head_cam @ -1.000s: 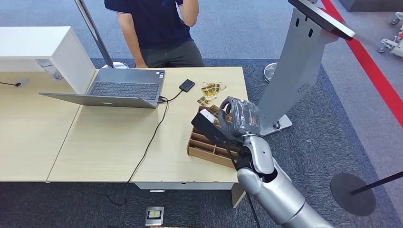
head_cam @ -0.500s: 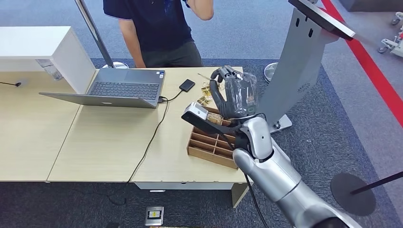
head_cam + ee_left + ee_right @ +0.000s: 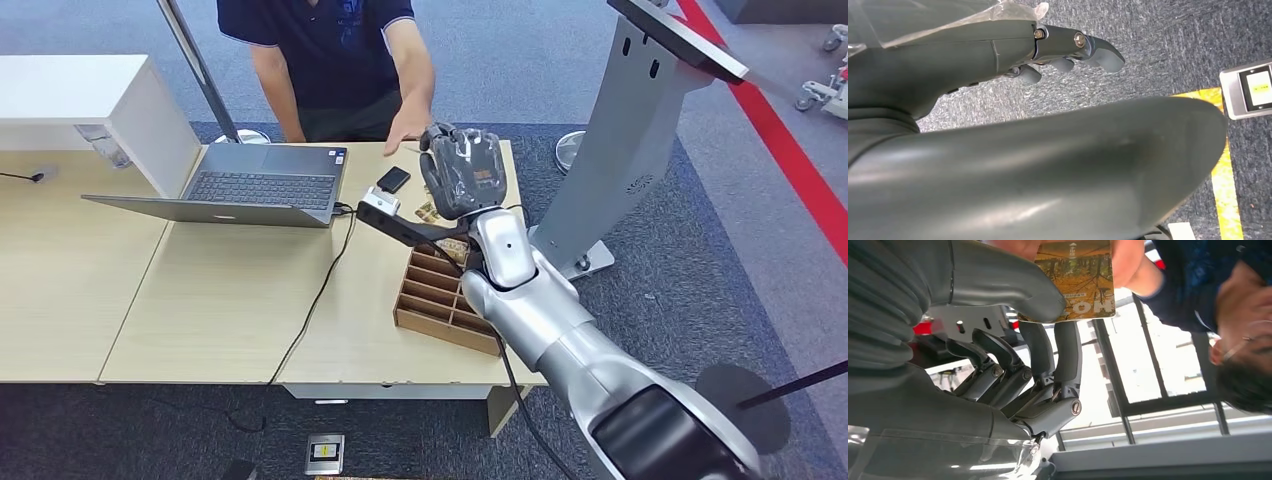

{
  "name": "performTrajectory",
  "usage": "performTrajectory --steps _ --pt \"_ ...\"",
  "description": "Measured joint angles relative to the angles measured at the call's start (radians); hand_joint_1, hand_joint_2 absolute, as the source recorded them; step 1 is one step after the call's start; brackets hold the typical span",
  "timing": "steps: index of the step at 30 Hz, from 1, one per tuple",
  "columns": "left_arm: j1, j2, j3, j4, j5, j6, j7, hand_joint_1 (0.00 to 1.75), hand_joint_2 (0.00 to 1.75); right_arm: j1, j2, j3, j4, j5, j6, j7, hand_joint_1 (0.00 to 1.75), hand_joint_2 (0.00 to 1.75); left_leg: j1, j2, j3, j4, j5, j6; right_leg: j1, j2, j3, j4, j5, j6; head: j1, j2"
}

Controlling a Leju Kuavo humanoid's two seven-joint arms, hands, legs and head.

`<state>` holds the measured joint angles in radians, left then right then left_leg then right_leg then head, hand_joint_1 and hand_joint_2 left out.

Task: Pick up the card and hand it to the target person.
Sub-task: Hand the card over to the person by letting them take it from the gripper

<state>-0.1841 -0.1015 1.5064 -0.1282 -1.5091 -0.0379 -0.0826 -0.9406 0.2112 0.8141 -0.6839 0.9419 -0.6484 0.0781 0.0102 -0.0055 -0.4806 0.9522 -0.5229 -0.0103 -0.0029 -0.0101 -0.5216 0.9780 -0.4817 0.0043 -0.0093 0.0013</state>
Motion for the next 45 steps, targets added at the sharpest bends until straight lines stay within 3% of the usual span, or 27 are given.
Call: performTrajectory --steps 5,9,21,25,29,33,37,41,45 --pt "0.000 -0.001 -0.001 0.000 0.000 -0.004 0.000 0.00 0.00 -0.035 0.024 0.000 0.103 0.010 0.007 0.031 1.75 1.75 0.000 0.000 0.000 0.000 0.000 0.000 0.000 0.000 0.000 0.000 0.000 0.000 0.000 0.000" --pt "-0.001 -0.001 -0.006 0.000 0.000 -0.004 -0.007 0.00 0.00 -0.048 0.031 0.000 0.158 0.017 0.008 0.045 0.00 1.75 0.000 0.000 0.000 0.000 0.000 0.000 0.000 0.000 0.000 0.000 0.000 0.000 0.000 0.000" --pt "-0.009 -0.001 -0.026 0.000 0.002 -0.005 -0.020 0.00 0.00 -0.075 0.033 -0.003 0.219 -0.017 -0.016 0.002 0.00 1.75 0.000 0.000 0.000 0.000 0.000 0.000 0.000 0.000 0.000 0.000 0.000 0.000 0.000 0.000" --pt "-0.007 -0.001 -0.026 0.000 0.004 0.004 -0.022 0.00 0.00 -0.071 0.035 -0.026 0.197 -0.176 -0.008 -0.095 0.00 1.75 0.000 0.000 0.001 0.000 0.000 0.000 0.000 0.000 0.000 0.000 0.000 0.000 0.000 0.000" --pt "0.001 0.000 -0.025 0.000 0.005 0.013 -0.026 0.00 0.00 -0.038 0.017 -0.065 0.118 -0.462 0.147 -0.179 0.00 1.75 0.000 0.000 0.001 0.000 0.000 0.000 0.000 0.000 0.000 0.000 0.000 0.000 0.000 0.000" --pt "0.016 0.003 -0.024 0.000 0.007 0.015 -0.030 0.00 0.00 0.052 -0.046 -0.108 -0.038 -0.768 0.330 -0.202 0.00 1.75 0.000 0.000 0.001 0.000 0.000 0.000 0.000 0.000 0.000 0.000 0.000 0.000 0.000 0.000" --pt "0.030 0.006 -0.020 0.000 0.011 0.017 -0.044 0.00 0.00 0.188 -0.140 -0.150 -0.239 -0.983 0.433 -0.216 0.00 1.75 0.000 0.000 0.001 0.001 -0.001 0.001 0.000 0.000 0.000 -0.002 0.000 0.000 0.000 0.000" --pt "0.041 0.011 -0.016 0.000 0.014 0.023 -0.050 0.00 0.00 0.347 -0.240 -0.197 -0.447 -1.098 0.480 -0.250 0.00 1.75 0.000 0.000 0.001 0.001 -0.001 0.001 0.000 0.000 0.000 -0.002 0.000 0.000 0.000 0.000" --pt "0.044 0.016 -0.015 0.000 0.017 0.026 -0.051 0.00 0.00 0.487 -0.325 -0.238 -0.626 -1.120 0.491 -0.279 0.00 1.75 0.000 0.000 0.001 0.001 -0.001 0.001 0.000 0.000 0.000 -0.002 0.000 0.000 0.000 0.000"
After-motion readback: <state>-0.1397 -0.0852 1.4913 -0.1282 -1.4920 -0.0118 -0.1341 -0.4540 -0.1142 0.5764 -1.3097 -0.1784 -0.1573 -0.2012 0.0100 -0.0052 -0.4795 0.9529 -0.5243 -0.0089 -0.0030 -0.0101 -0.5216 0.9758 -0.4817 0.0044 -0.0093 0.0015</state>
